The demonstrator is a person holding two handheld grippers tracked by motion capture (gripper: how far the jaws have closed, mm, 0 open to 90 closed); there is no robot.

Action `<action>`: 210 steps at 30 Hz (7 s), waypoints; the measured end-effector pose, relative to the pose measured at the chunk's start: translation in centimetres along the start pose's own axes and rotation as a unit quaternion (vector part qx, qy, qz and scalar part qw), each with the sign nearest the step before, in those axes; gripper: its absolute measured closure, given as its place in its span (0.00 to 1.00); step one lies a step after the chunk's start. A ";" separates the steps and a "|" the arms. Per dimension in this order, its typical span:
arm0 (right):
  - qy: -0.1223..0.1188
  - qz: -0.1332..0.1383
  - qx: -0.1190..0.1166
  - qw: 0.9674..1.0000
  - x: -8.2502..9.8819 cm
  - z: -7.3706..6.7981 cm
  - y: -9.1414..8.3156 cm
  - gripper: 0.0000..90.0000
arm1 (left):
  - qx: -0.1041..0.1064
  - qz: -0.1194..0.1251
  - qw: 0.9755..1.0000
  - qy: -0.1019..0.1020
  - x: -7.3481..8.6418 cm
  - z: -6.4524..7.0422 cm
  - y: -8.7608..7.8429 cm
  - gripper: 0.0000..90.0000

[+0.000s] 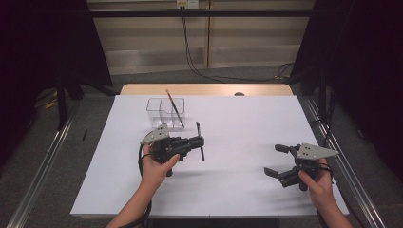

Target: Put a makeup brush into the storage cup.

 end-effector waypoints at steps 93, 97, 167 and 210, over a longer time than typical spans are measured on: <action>-0.014 0.012 0.000 1.000 0.8 -0.4 -1.0 0.01 | -0.074 -0.006 0.997 0.002 -4.9 -5.2 -0.5 0.93; -0.014 0.011 0.001 1.000 0.8 -0.3 -1.1 0.01 | -0.080 -0.005 0.997 0.002 -5.2 -5.5 -0.5 0.93; -0.016 0.009 -0.003 1.000 0.9 -0.4 -1.0 0.01 | -0.128 0.008 0.991 0.020 -9.7 -9.1 -1.0 0.93; -0.019 0.008 -0.005 1.000 0.9 -0.4 -1.0 0.01 | -0.228 0.008 0.973 0.031 -8.8 -13.7 -1.7 0.93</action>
Point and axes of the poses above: each handheld gripper's, and its own axes: y roughly forward along the jaws, x roughly out of its underside, z roughly to its right, the point moved 6 cm from there along y, roughly forward along the jaws
